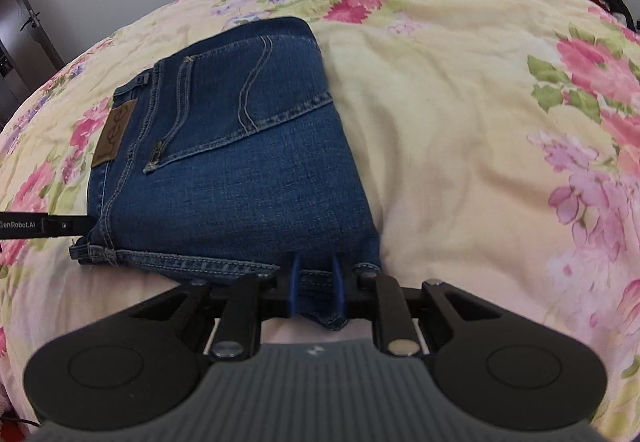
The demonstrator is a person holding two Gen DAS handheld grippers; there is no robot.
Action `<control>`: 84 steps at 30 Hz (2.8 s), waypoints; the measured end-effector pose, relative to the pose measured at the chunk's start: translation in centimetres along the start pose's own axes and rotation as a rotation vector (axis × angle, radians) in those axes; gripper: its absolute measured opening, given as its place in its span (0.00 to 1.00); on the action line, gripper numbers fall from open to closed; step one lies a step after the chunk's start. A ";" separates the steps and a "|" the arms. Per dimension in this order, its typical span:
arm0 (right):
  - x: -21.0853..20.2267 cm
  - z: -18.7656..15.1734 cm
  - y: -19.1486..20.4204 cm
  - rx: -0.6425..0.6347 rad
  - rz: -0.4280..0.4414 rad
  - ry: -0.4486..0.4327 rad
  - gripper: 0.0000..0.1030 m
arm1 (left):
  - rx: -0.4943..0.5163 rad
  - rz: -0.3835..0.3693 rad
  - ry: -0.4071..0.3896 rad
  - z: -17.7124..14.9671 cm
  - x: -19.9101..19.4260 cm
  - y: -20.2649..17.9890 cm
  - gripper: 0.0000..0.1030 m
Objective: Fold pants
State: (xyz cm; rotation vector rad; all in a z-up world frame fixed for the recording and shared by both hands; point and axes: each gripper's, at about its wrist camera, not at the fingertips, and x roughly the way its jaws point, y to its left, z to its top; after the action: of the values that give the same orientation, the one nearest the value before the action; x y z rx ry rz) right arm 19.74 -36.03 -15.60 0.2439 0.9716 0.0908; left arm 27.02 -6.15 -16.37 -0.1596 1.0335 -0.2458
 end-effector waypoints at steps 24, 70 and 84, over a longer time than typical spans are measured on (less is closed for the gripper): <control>-0.8 6.0 -2.4 0.142 0.142 -0.075 0.66 | -0.105 -0.008 -0.099 5.0 -1.5 2.4 0.70; 4.1 14.2 14.1 0.137 0.582 0.063 0.16 | -0.126 -0.129 -0.101 13.0 -11.7 16.8 0.28; 11.5 12.8 24.6 0.089 0.590 0.166 0.16 | -0.221 -0.077 -0.079 10.6 -9.6 27.4 0.28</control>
State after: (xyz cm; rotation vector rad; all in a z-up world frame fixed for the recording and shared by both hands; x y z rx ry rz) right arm 37.65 -12.13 -11.94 0.6080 1.0446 0.6161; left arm 34.99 22.94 -9.83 -0.4068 0.9756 -0.1933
